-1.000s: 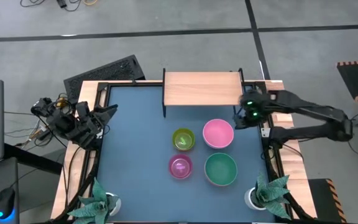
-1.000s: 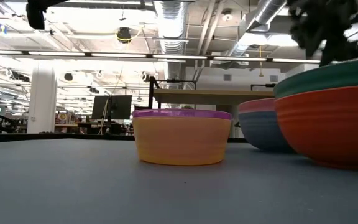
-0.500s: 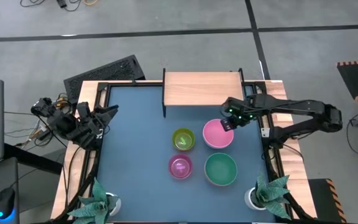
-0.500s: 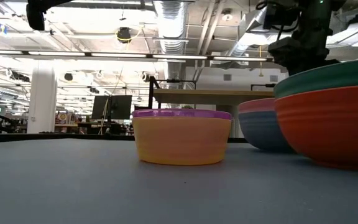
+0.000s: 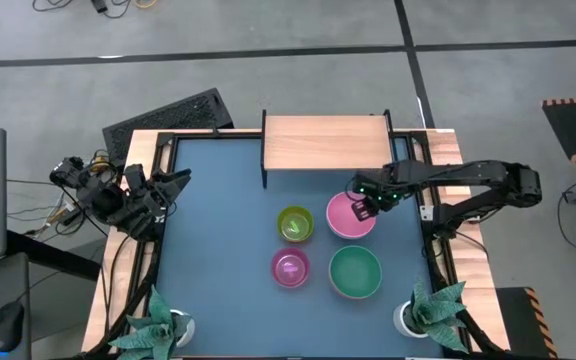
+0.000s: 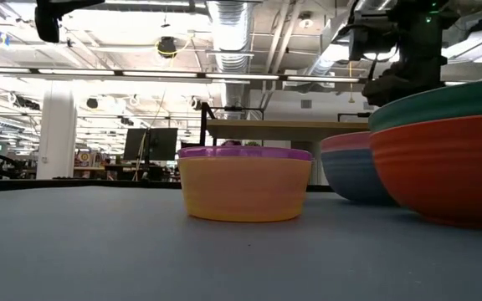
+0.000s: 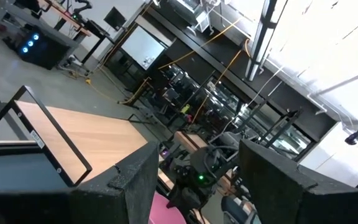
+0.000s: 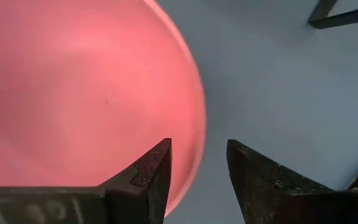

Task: Place and stack bowls onto a shelf
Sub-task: Put the large pink bowl on the shelf

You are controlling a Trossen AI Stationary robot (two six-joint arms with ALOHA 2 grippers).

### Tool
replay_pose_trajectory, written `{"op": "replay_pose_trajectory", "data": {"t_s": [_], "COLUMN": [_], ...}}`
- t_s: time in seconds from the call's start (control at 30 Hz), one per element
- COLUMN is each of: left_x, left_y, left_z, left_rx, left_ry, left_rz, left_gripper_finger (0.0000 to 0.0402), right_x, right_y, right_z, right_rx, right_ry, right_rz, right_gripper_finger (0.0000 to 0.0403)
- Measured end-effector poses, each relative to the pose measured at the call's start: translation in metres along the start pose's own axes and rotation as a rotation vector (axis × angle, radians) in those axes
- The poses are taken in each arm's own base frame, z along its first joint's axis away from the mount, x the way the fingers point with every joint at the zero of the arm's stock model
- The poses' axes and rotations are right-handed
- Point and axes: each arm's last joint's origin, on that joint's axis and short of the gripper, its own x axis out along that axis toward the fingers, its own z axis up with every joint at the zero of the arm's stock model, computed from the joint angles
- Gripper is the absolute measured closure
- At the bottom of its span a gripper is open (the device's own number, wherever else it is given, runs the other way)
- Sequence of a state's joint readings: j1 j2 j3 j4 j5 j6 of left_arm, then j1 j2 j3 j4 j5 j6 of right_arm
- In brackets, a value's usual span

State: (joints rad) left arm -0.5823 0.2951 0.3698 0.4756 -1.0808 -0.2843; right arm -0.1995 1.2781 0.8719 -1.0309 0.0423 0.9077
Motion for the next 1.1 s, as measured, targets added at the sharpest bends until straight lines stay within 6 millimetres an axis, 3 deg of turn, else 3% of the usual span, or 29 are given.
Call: {"op": "replay_pose_trajectory", "data": {"t_s": [0.2,0.43,0.77,1.1], "left_x": [0.000,0.000,0.000,0.000], "left_y": [0.000,0.001,0.001,0.002], "left_z": [-0.001,-0.002,-0.002,-0.003], "left_rx": [0.018,0.024,0.026,0.034], "left_ry": [0.002,0.007,0.008,0.014], "left_rz": [0.009,0.015,0.015,0.024], "left_gripper_finger": [0.0193,0.0193,0.0193,0.0193], "right_x": [0.000,0.000,-0.010,-0.073], "right_y": [0.001,0.001,0.000,0.006], "right_z": [-0.001,-0.001,-0.003,0.007], "right_rx": [-0.002,0.018,0.061,0.074], "right_ry": [-0.006,-0.009,0.015,-0.058], "right_rz": [-0.005,-0.002,0.050,0.150], "right_gripper_finger": [0.0270,0.0375,0.0378,0.0378]}}
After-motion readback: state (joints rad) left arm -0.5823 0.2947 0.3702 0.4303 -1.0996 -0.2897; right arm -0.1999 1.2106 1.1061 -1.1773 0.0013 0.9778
